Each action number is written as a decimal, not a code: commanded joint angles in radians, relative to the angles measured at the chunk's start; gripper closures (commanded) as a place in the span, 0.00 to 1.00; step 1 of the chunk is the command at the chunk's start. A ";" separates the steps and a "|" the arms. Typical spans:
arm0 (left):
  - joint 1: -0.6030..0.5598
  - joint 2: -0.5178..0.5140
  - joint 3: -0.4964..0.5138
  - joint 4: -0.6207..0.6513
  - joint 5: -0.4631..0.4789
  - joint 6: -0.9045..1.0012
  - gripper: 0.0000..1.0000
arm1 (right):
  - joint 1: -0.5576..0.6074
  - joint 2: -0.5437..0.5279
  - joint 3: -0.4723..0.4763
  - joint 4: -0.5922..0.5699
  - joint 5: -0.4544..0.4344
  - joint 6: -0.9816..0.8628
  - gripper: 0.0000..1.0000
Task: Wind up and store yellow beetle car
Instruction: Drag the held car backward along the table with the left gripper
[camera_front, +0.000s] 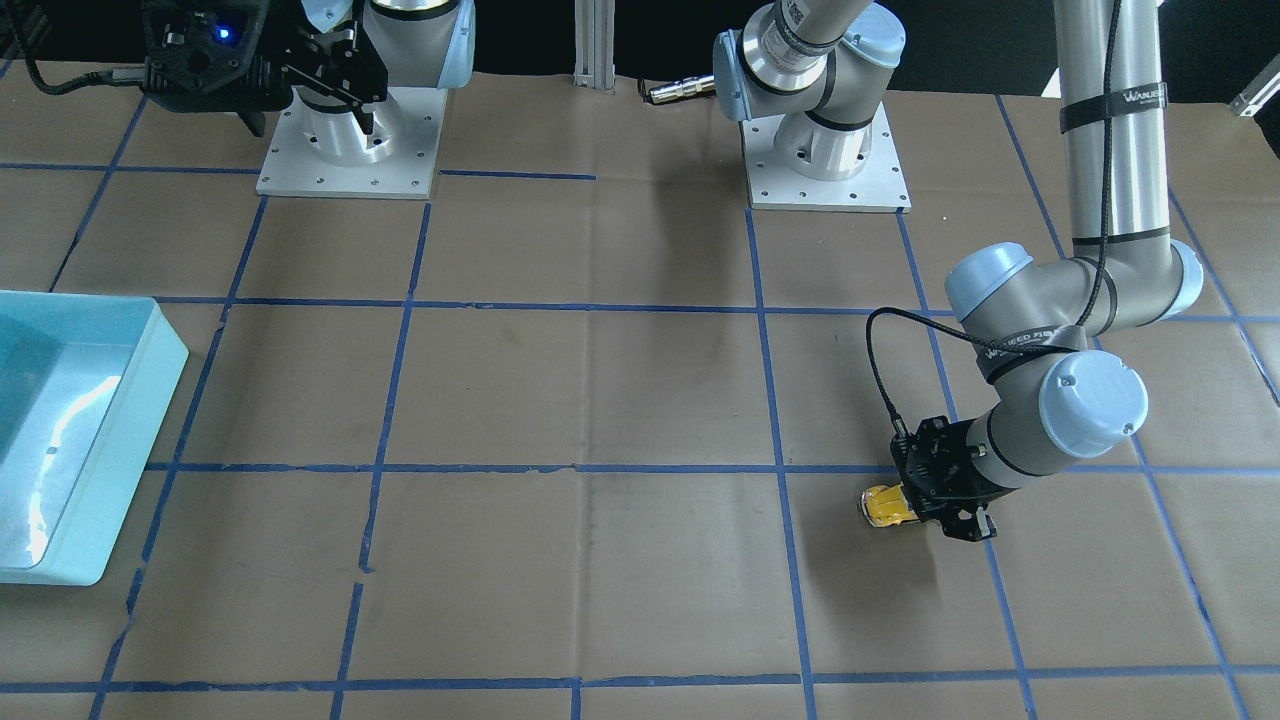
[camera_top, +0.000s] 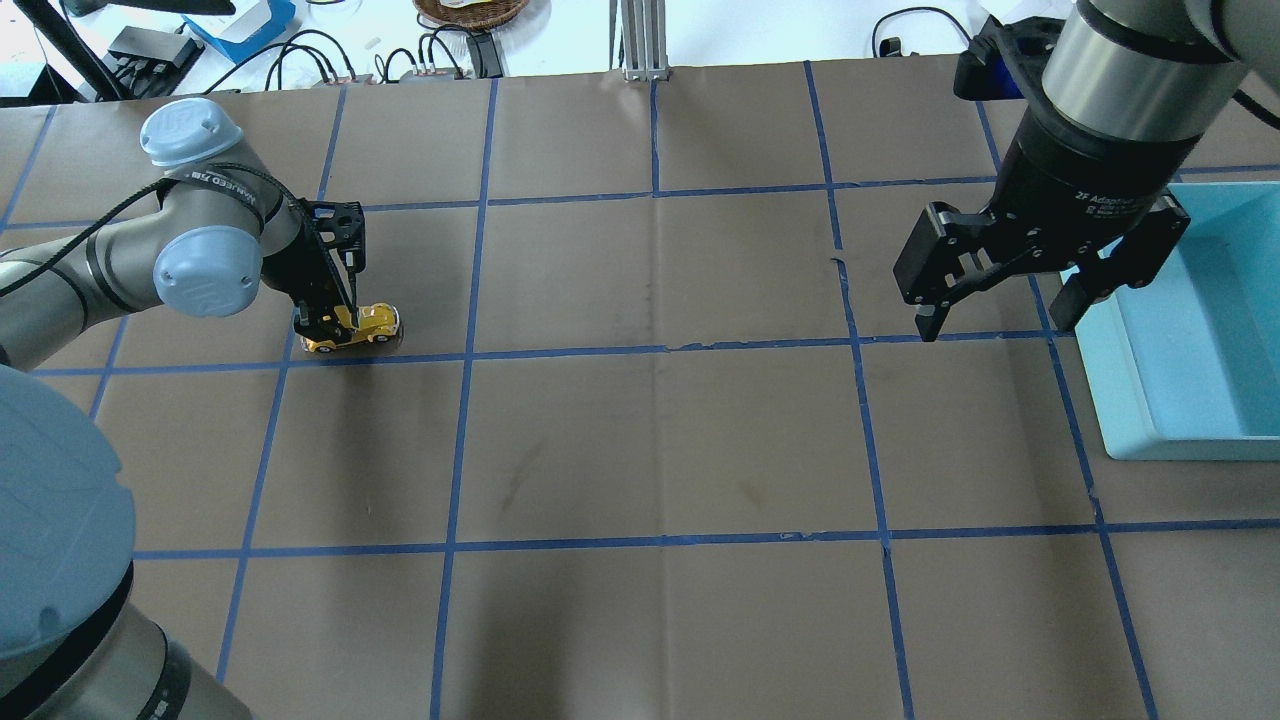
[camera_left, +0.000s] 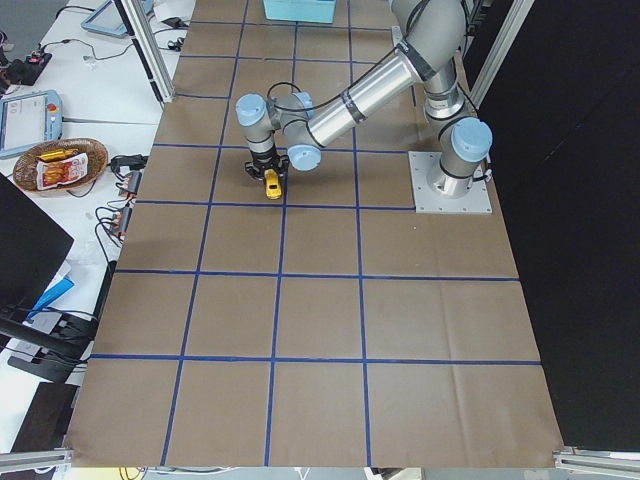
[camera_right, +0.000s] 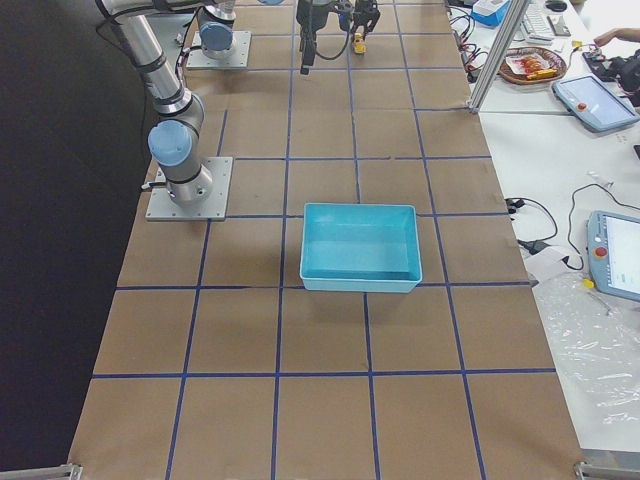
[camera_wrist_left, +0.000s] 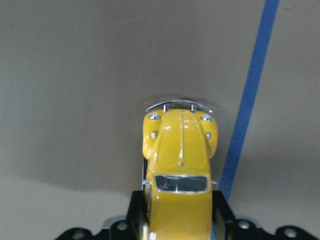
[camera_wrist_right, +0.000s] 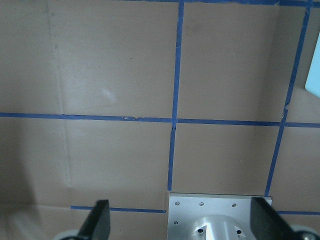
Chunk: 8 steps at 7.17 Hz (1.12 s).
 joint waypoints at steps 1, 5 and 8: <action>0.019 0.006 -0.017 0.005 0.002 0.048 1.00 | 0.000 0.000 0.000 0.000 0.000 0.000 0.01; 0.057 0.003 -0.005 0.006 0.002 0.099 1.00 | 0.000 -0.001 0.000 0.000 0.000 0.000 0.01; 0.082 -0.002 0.000 0.006 0.012 0.123 1.00 | 0.000 0.000 0.000 0.000 0.000 0.000 0.01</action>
